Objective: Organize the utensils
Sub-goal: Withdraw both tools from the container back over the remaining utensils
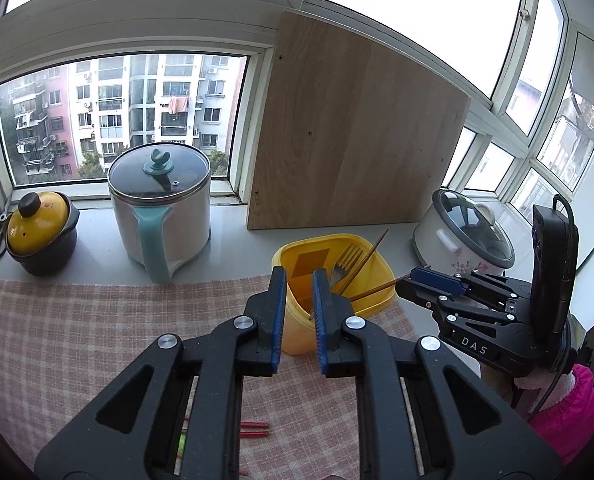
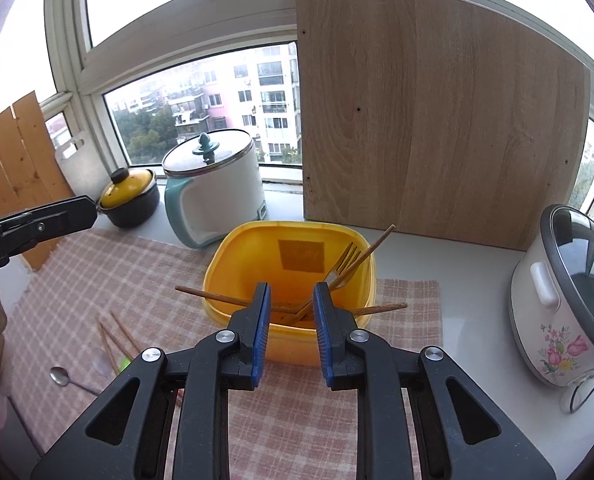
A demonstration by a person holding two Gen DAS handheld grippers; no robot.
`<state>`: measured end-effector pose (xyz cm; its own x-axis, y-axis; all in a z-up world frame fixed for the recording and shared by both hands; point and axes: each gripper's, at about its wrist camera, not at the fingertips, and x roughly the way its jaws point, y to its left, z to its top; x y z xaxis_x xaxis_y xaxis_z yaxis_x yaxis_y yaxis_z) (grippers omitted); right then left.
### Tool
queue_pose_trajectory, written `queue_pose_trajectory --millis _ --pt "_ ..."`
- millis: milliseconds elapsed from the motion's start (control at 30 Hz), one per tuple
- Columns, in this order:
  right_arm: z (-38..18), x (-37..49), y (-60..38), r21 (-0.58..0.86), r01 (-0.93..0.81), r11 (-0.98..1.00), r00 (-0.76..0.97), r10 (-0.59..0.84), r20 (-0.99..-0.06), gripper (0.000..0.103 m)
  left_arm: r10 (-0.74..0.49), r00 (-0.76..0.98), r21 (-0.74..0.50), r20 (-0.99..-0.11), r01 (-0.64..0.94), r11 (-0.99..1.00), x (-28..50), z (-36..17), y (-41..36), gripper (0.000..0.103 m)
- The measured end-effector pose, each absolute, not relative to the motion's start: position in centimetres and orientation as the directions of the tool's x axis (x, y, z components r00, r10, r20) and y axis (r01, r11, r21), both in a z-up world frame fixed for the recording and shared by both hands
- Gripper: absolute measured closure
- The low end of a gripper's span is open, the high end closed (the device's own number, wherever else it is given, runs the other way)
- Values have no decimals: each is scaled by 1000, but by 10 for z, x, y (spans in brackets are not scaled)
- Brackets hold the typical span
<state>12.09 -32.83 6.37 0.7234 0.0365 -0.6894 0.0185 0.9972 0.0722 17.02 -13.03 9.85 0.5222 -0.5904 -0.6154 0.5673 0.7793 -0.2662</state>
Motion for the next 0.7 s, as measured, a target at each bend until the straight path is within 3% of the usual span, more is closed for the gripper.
queue_pose_trajectory --millis 33,100,300,700 --pt "65 118 -326 71 16 997 728 37 -685 67 -585 529 -265 -615 560 785 168 99 -123 82" --pt "68 112 -320 69 8 998 736 41 -676 62 -569 544 -264 -617 538 801 164 99 -108 76" --pt "67 105 -298 71 -66 995 739 97 -667 41 -500 566 -245 -656 466 850 154 82 -60 76" --pt "44 113 -230 17 -305 952 680 231 -696 40 -345 574 -273 -743 211 939 125 28 46 73"
